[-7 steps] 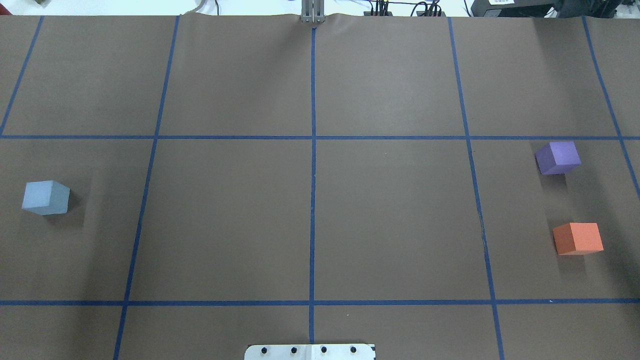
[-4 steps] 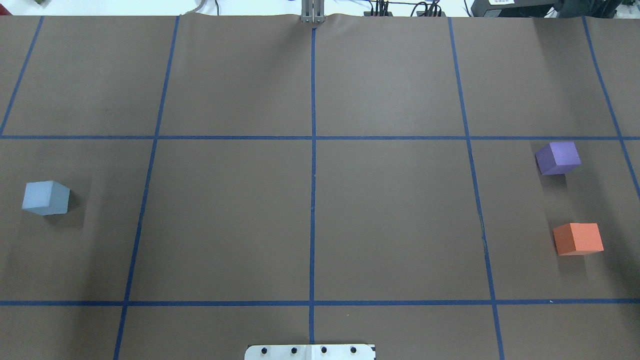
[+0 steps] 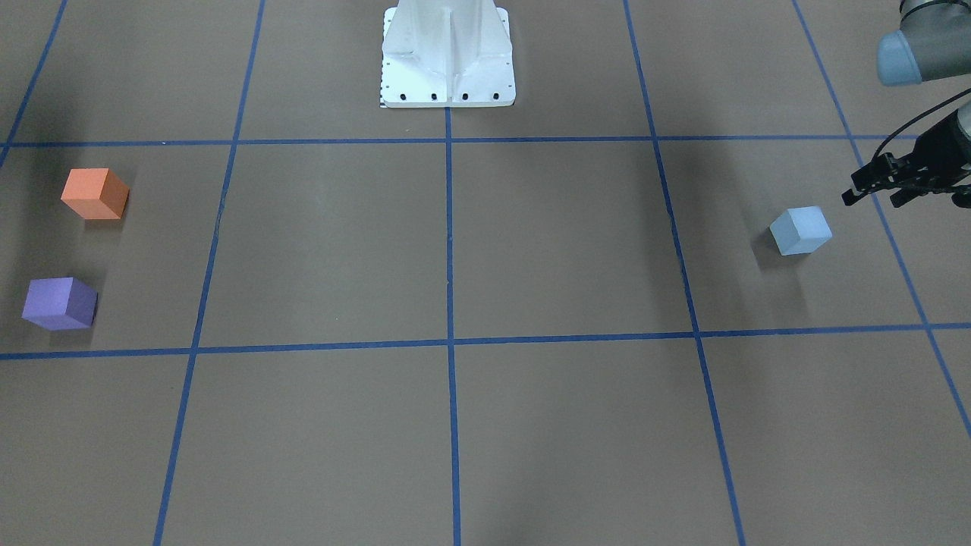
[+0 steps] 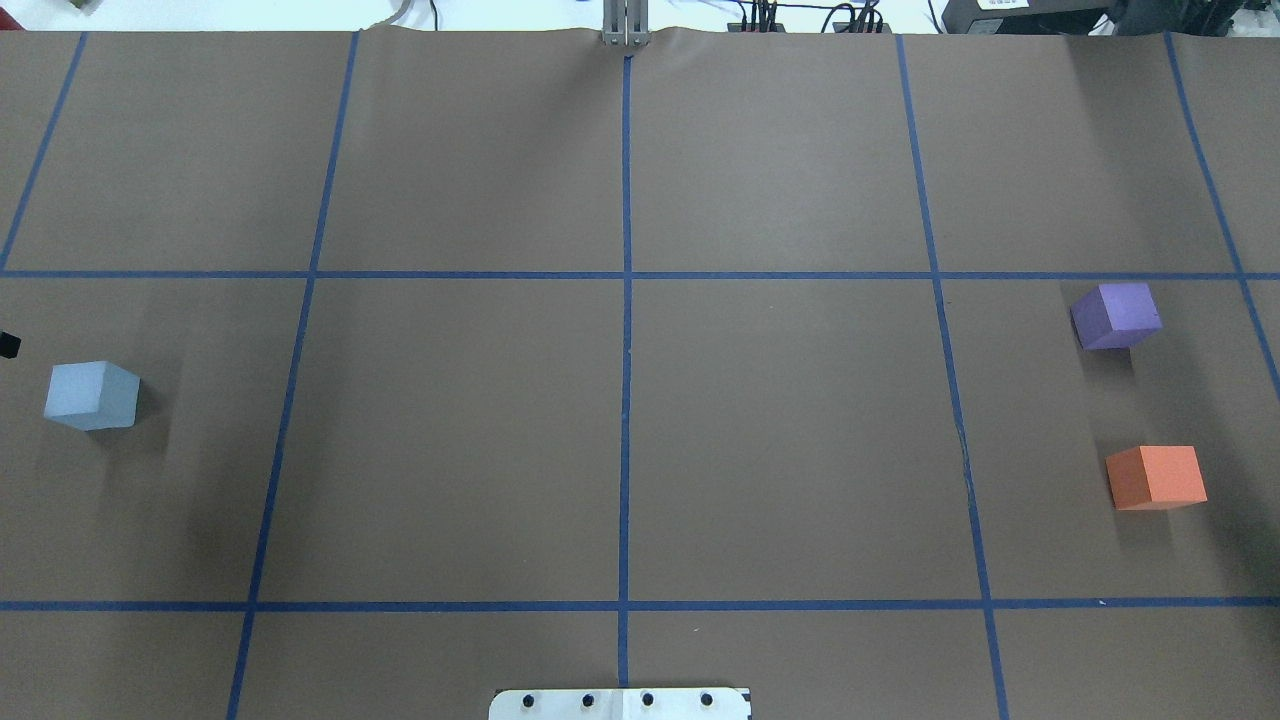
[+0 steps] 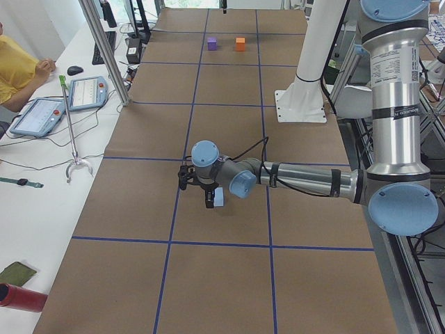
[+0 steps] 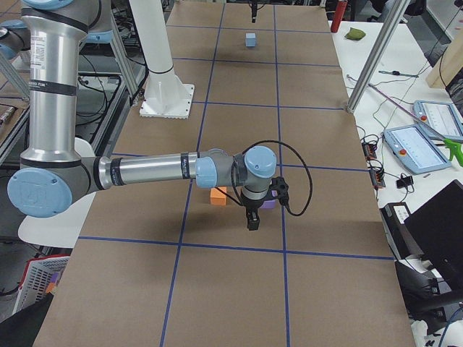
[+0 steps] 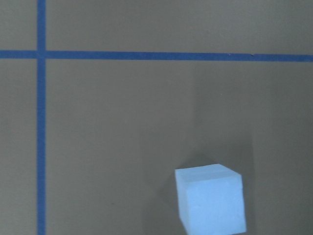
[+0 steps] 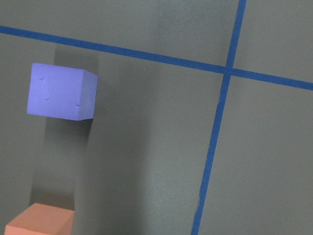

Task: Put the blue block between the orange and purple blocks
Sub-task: 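Lower the left gripper onto the light blue cube and close it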

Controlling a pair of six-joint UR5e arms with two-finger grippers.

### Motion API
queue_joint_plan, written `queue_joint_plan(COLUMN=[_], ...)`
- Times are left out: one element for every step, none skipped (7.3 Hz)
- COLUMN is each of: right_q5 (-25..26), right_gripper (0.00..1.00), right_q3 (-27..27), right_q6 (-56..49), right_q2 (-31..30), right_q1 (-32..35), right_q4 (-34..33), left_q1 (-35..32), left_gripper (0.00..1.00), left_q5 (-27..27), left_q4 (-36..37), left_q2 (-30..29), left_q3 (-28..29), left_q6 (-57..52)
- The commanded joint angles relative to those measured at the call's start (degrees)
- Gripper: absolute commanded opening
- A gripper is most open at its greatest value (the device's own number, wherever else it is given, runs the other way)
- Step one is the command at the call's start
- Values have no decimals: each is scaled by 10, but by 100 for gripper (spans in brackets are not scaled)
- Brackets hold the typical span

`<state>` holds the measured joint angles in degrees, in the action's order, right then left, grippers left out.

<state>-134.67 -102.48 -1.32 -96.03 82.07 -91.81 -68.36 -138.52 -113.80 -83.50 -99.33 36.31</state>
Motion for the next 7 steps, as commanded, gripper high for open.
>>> queue_joint_plan(right_q5=[-1,-2,-2,-2,-2,-2,-2], right_gripper=[100,100,100,100,100,100,100], right_q3=[1,0,0,0,1,0,0], right_q6=[0,0,0,0,0,0,0], right_q2=[0,0,0,0,0,0,0], right_q1=[-2,-2,-4,-4,-4,-5,-8], right_q4=[0,0,0,0,0,0,0], left_q1=[55,57,60,74,76,84,96], left_gripper=[100,100,100,100,100,100,100], left_q5=[2,2,2,4,28,38,54], left_q4=[-2,-2,-2,-1,-2,-1,-4], left_q2=[-14,-19,-27,-55,-58,-58,-59], left_q3=[20,24,34,63,68,71,84], left_q6=[36,47,47,46,43,43,43])
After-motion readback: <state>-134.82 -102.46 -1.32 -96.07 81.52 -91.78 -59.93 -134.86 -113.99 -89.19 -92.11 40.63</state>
